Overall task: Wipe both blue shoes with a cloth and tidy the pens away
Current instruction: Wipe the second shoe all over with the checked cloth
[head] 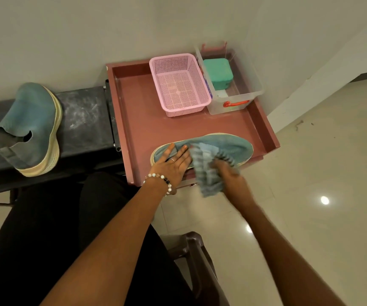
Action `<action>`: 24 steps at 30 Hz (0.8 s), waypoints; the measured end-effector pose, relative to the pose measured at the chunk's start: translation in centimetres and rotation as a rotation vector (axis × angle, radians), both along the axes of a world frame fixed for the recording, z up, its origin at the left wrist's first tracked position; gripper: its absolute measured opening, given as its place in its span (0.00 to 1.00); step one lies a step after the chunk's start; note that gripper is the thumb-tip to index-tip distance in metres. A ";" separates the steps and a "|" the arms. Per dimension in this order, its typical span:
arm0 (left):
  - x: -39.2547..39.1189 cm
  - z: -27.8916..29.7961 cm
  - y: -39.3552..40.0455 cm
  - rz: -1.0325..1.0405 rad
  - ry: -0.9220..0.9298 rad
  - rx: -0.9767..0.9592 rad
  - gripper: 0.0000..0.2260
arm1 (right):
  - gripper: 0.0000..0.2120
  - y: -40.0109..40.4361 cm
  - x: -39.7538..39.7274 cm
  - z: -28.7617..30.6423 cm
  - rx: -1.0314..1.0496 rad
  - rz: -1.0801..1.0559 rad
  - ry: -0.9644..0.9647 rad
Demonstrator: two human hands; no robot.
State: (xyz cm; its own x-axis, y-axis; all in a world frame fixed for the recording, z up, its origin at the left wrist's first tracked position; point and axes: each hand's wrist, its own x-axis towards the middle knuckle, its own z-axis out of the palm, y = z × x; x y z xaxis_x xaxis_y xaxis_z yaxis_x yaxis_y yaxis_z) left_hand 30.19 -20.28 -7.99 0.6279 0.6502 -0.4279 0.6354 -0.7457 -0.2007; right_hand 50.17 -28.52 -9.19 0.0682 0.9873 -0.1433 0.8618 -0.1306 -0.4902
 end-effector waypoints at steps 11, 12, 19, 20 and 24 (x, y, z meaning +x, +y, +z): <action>0.0 -0.2 -0.2 0.039 -0.046 0.022 0.49 | 0.21 2.7 -6.5 -2.6 0.076 -0.743 0.050; 0.0 -0.1 -0.2 0.038 -0.042 0.021 0.49 | 0.23 3.1 -8.3 -2.7 0.080 -0.723 0.041; 0.0 -0.5 0.0 0.012 -0.021 0.018 0.47 | 0.21 -0.1 -2.0 -1.1 0.161 -0.016 -0.068; 0.0 -0.4 0.0 0.015 -0.034 0.017 0.47 | 0.18 -0.6 0.7 -0.8 0.136 0.005 -0.079; 0.0 -0.4 -0.1 0.021 -0.081 0.041 0.43 | 0.21 -1.4 7.5 -1.8 -0.015 -0.413 -0.209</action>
State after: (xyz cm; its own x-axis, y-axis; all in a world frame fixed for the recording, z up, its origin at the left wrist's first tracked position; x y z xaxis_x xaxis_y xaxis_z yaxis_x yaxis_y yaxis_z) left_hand 30.18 -20.36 -8.42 0.6455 0.6794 -0.3488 0.6660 -0.7243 -0.1783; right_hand 57.64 -29.95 -10.95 0.4846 0.8692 -0.0989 0.8160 -0.4898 -0.3070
